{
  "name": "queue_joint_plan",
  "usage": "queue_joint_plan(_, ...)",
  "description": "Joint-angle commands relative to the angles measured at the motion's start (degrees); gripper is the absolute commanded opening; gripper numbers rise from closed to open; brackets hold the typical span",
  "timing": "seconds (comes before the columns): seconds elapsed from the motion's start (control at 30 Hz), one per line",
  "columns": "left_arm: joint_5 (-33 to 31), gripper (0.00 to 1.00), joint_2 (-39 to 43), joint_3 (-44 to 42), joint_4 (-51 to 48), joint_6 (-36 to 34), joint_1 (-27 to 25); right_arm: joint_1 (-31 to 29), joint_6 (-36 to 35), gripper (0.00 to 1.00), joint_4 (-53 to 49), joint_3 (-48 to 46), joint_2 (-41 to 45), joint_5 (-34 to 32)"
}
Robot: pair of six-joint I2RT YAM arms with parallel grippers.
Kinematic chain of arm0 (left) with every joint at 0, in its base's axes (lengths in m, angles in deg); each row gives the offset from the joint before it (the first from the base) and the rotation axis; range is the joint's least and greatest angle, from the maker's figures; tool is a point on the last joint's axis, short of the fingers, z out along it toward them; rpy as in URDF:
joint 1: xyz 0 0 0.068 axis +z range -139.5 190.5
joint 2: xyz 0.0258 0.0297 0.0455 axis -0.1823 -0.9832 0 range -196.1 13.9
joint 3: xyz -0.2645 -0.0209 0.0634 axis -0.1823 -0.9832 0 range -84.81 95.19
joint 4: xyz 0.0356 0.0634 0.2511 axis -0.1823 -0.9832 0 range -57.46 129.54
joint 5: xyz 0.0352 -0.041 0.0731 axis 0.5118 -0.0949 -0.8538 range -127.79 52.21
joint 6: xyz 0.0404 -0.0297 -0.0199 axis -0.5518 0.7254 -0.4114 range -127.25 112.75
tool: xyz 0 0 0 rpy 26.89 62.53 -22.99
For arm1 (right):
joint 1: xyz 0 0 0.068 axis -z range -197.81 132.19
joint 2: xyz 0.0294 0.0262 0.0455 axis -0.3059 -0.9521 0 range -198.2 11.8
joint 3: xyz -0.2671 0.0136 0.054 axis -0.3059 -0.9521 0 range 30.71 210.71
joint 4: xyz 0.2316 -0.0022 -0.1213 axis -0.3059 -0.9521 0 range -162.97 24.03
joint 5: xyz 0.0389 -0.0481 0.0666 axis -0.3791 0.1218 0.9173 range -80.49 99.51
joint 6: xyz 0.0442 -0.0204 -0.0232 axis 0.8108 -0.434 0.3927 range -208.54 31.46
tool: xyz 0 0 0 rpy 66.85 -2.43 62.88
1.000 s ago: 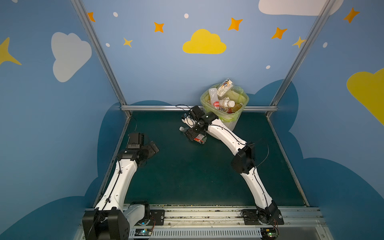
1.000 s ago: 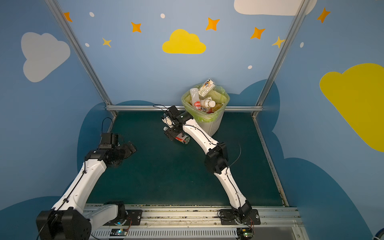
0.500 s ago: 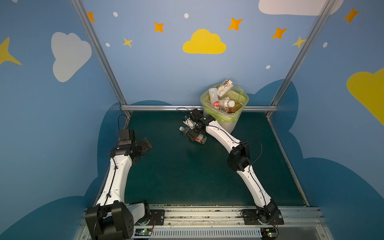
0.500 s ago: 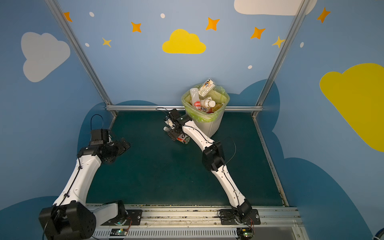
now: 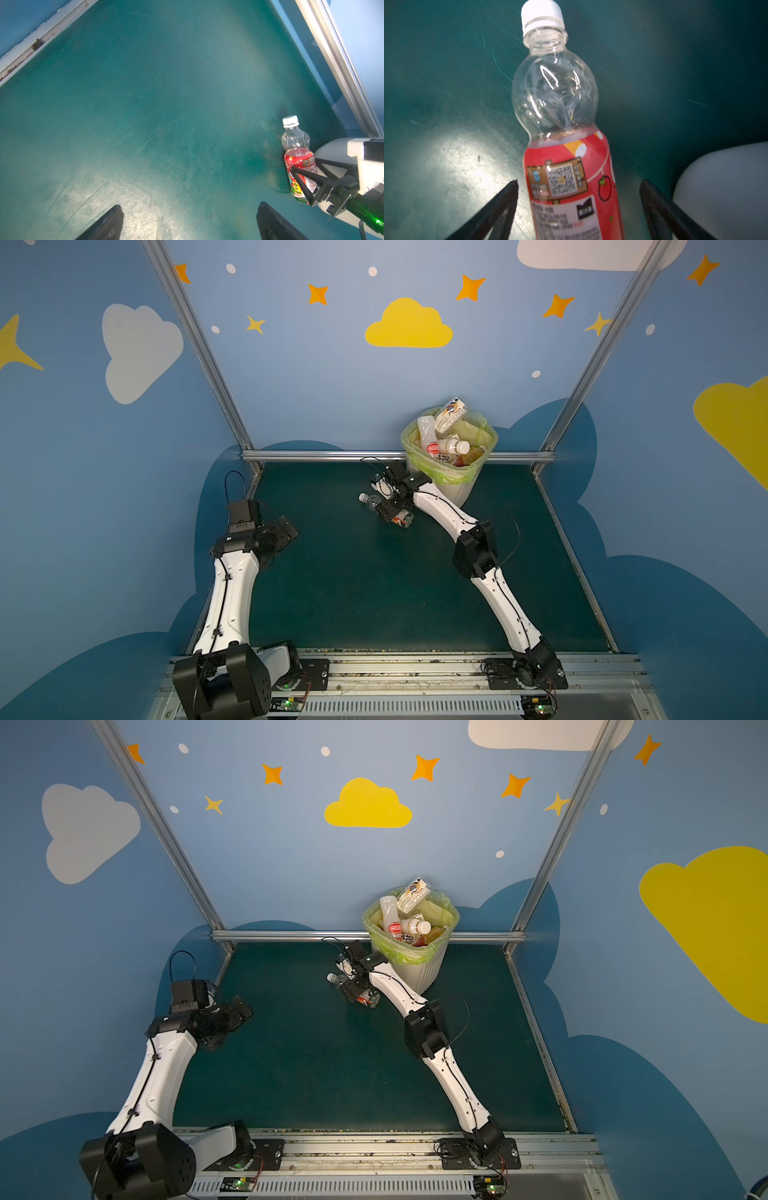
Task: Throw the plastic bottles in the bin
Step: 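Lower the right gripper onto the clear red apple-label bottle and grasp it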
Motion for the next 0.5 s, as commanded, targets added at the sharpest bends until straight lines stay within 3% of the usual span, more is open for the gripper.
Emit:
queue_joint_plan(0.0,0.39,1.00,0.08,1.03,-1.30,-0.41,0.45,-0.32,0.61,0.90,-1.83,1.42,-1.59,2.47)
queue_joint_plan(0.2,2.79,1.00,-0.40,0.95,-1.18,0.15,0.47,-0.94,0.16,0.82,-2.42,0.67,-1.32,2.23)
queue_joint_plan(0.47,2.83,1.00,0.43,0.69,-1.65,0.25,0.55,-1.76,0.03,0.63,-4.15,-0.92,0.14,1.42)
